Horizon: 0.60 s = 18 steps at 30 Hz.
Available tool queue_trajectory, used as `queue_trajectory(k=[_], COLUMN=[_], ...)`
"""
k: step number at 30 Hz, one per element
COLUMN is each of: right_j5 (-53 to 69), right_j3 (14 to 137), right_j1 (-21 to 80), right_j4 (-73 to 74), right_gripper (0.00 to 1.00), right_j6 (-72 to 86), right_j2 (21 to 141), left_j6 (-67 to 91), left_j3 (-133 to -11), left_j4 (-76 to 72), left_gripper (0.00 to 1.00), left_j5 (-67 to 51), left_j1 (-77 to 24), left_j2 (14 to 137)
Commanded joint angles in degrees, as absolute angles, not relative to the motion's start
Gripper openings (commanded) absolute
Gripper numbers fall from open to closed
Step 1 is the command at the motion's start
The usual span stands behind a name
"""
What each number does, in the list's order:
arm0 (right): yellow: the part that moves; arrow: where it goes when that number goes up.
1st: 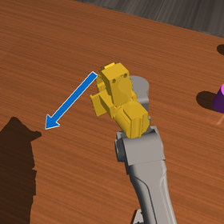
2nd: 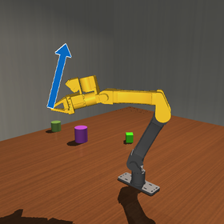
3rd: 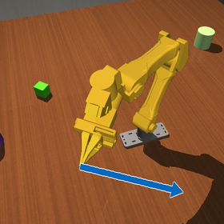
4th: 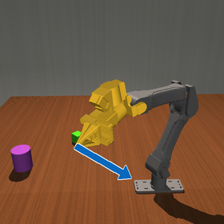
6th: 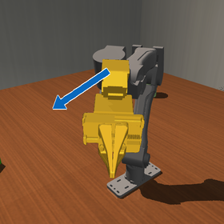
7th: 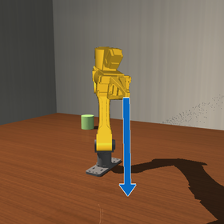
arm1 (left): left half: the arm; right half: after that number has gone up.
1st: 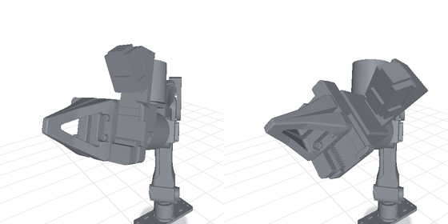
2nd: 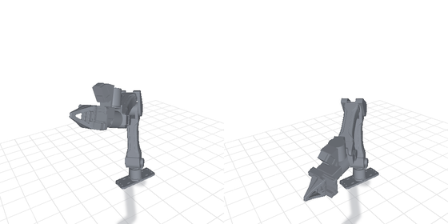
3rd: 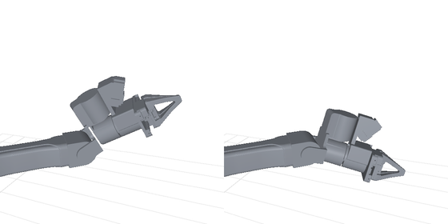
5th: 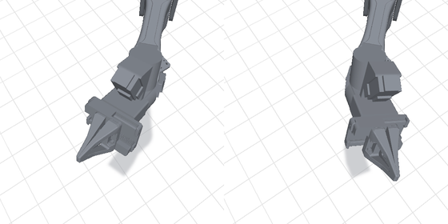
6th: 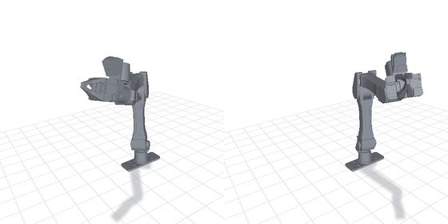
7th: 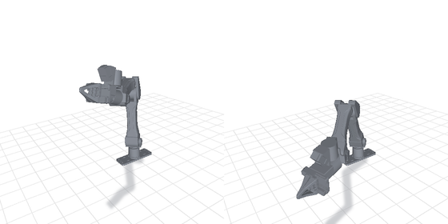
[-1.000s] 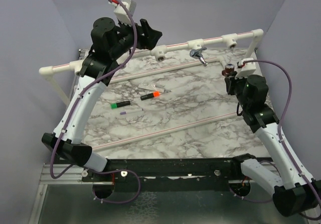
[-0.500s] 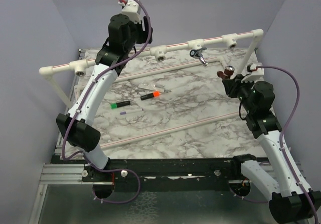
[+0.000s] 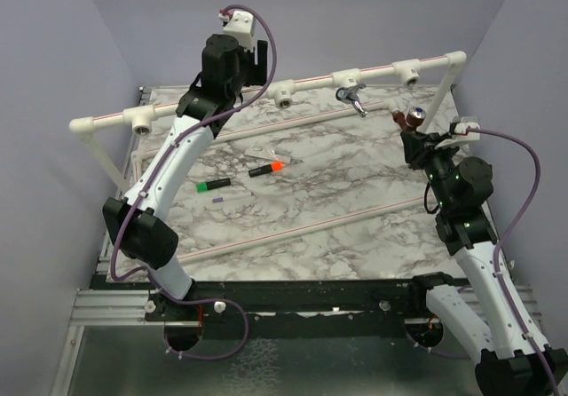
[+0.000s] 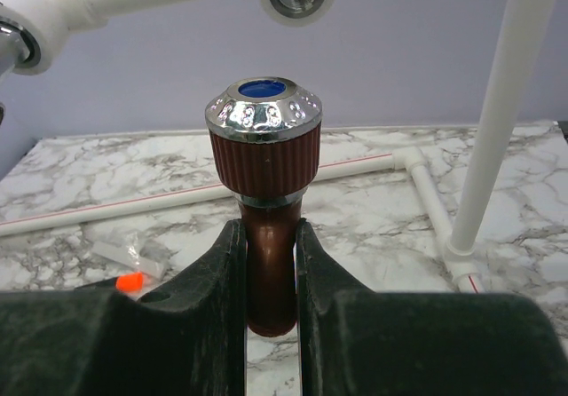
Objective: Install the water faucets
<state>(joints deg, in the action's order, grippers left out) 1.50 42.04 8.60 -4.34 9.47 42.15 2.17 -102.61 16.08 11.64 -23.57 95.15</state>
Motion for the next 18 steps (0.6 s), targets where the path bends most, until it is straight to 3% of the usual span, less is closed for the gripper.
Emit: queue_trajectory(k=[1, 10, 18], right_j5=[-1.73, -0.4, 3.49], right_j3=[39.97, 37.75, 41.03], right_j1=[8.36, 8.36, 7.73], right_j4=[-14.03, -24.92, -22.28], right_gripper=[0.01, 0.01, 0.01], right_j6=[7.1, 0.75, -7.91], right_j2=[41.89, 43.11, 44.98], left_j6=[0.27, -2.63, -2.9], left_j3=[-101.8, -102.15, -101.7], left_j4=[16.93, 17.88, 18.16], left_gripper=[0.73, 0.74, 0.74], left_j5=[13.8, 15.2, 14.88], left_j1=[-24.73, -26.34, -26.54], left_j2=[93.6, 94.44, 95.25])
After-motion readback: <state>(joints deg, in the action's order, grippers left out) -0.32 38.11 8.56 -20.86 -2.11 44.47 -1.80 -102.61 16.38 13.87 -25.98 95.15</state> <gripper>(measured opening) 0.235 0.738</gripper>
